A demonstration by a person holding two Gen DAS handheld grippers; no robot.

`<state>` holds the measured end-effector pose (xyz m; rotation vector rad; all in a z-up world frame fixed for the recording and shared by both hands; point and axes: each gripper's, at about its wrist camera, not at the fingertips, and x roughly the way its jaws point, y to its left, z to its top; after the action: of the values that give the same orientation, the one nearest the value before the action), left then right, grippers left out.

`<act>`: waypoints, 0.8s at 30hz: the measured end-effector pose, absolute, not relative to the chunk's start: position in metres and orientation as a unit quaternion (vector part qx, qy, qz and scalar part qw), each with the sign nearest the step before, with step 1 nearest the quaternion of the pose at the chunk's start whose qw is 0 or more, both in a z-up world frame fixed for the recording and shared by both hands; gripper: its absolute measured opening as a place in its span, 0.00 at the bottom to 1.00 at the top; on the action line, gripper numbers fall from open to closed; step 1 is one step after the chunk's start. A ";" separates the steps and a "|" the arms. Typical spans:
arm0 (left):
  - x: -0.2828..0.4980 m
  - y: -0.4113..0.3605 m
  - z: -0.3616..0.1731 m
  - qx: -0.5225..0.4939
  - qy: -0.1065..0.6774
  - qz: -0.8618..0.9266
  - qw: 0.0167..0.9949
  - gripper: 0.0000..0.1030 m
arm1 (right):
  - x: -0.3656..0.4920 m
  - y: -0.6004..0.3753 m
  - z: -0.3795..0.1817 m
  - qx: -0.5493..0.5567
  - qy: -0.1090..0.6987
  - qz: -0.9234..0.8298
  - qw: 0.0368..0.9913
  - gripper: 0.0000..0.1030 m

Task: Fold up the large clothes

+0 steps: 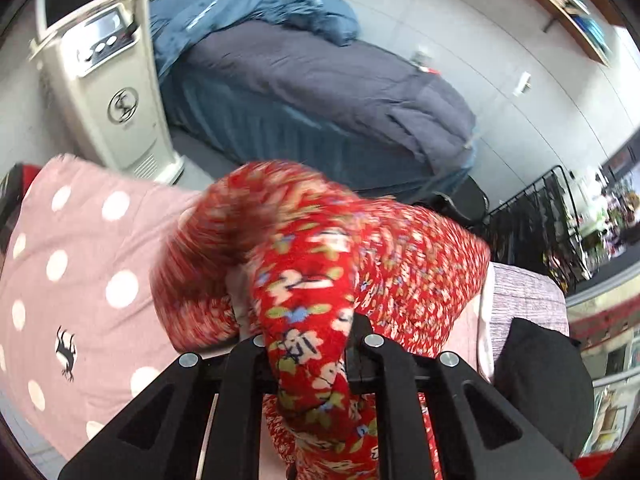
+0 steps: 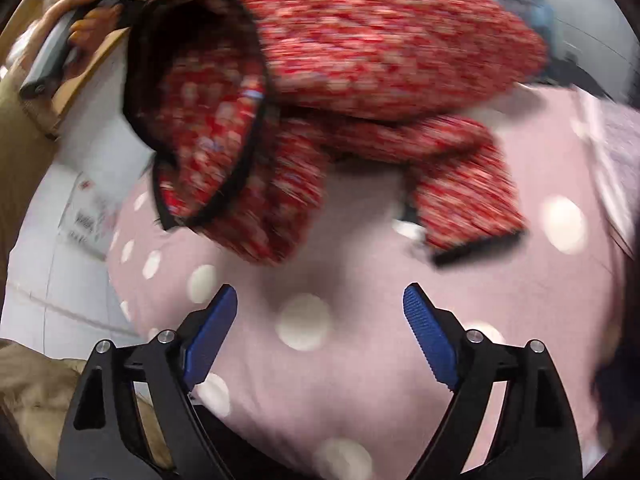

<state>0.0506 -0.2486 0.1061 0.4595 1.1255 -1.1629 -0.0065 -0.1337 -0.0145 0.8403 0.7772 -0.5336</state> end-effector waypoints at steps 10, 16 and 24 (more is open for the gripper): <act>0.086 -0.213 0.069 0.177 0.533 -0.518 0.645 0.12 | 0.056 -0.171 -0.078 0.594 0.303 -0.146 0.731 0.15; 0.076 -0.171 0.104 0.138 0.492 -0.567 0.646 0.12 | -0.004 -0.190 0.011 0.538 0.234 -0.244 0.772 0.11; 0.008 -0.091 0.260 0.098 0.306 -0.651 0.687 0.11 | -0.067 -0.182 0.246 0.353 0.043 -0.284 0.891 0.08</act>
<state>0.0079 -0.0910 0.2596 0.2204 0.6859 -1.4573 -0.0673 -0.1821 0.2458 0.7323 0.0893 -0.5888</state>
